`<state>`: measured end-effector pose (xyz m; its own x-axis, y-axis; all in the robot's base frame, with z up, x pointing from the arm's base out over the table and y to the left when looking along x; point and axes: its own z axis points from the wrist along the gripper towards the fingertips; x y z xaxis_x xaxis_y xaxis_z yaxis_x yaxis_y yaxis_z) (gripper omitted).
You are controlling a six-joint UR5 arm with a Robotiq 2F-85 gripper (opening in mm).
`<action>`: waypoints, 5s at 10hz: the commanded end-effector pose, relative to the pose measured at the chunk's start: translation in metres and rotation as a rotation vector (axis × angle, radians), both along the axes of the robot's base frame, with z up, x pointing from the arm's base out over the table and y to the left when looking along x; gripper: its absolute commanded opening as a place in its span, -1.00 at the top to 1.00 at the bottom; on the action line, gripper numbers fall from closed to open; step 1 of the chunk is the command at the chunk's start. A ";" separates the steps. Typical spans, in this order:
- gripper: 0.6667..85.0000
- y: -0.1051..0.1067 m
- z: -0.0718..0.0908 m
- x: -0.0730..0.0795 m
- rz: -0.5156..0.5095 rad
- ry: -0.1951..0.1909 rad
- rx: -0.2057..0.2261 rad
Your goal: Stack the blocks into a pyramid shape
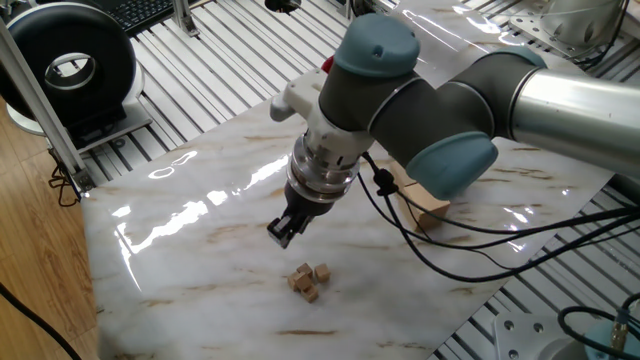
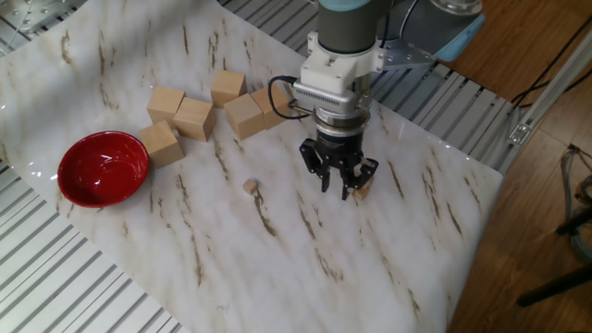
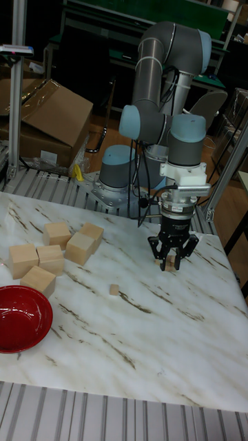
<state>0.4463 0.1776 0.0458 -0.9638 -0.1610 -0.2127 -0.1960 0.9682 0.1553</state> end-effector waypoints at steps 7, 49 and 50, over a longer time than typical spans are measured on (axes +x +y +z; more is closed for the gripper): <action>0.35 -0.024 -0.001 0.009 0.062 -0.044 -0.106; 0.29 0.028 0.010 -0.033 -0.380 0.038 0.060; 0.30 0.031 0.011 -0.036 -0.382 0.038 0.062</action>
<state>0.4146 0.2011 0.0513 -0.9629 0.2031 -0.1777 0.1664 0.9652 0.2016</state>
